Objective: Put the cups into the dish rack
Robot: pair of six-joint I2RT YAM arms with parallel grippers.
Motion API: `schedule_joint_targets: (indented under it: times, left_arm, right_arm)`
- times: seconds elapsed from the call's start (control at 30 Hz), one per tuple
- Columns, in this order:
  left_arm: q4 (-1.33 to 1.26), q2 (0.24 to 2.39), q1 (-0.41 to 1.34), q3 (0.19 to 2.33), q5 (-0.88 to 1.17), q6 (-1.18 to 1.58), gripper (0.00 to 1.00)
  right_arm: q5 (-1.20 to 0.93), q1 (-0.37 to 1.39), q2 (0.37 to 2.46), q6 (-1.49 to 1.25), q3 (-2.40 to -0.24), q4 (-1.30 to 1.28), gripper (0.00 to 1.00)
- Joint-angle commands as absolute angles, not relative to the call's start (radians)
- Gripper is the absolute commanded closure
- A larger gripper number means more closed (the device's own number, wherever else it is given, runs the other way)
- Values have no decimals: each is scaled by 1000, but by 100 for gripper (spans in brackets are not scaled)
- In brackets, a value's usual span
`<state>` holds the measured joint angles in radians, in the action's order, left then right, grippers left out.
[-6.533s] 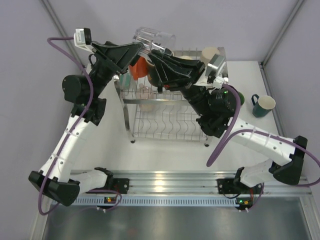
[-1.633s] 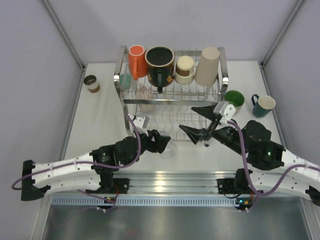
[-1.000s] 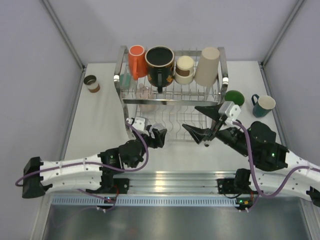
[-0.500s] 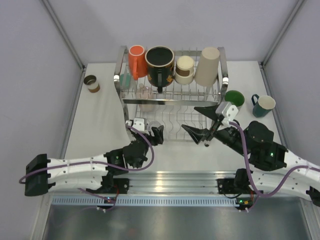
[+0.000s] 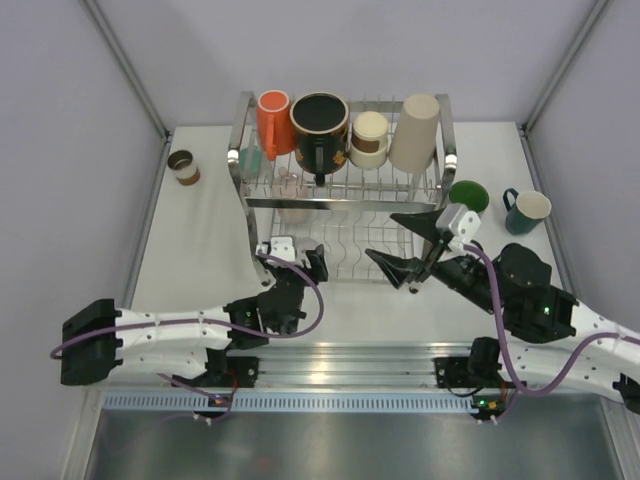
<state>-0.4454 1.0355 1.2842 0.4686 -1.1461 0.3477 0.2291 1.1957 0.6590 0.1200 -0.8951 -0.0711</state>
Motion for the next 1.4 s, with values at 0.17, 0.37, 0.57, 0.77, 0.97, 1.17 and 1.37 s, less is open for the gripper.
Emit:
schedule_joint_targets:
  times: [0.17, 0.37, 0.57, 0.77, 0.97, 1.17, 1.37]
  left_arm:
    - [-678, 1098, 1289, 479, -1267, 279, 100]
    - [-686, 1160, 1285, 494, -1362, 308, 100]
    - [-686, 1196, 1255, 489, -1370, 390, 100]
    - [-686, 1230, 1221, 512, -1353, 393, 100]
    - [-684, 1272, 1206, 541, -1377, 377, 100]
    - [-681, 1319, 1193, 569, -1408, 348, 94]
    - [-681, 1322, 1175, 563, -1405, 353, 76]
  right_arm:
    - [258, 1198, 600, 120, -859, -40, 24]
    - [256, 1198, 566, 117, -857, -46, 24]
    - [262, 1200, 542, 118, -854, -52, 24]
    - [265, 1198, 532, 123, -854, -60, 24]
    - [267, 1200, 525, 124, -850, -61, 24]
    - [268, 1200, 526, 132, -857, -71, 24]
    - [273, 1198, 520, 137, -864, -75, 24]
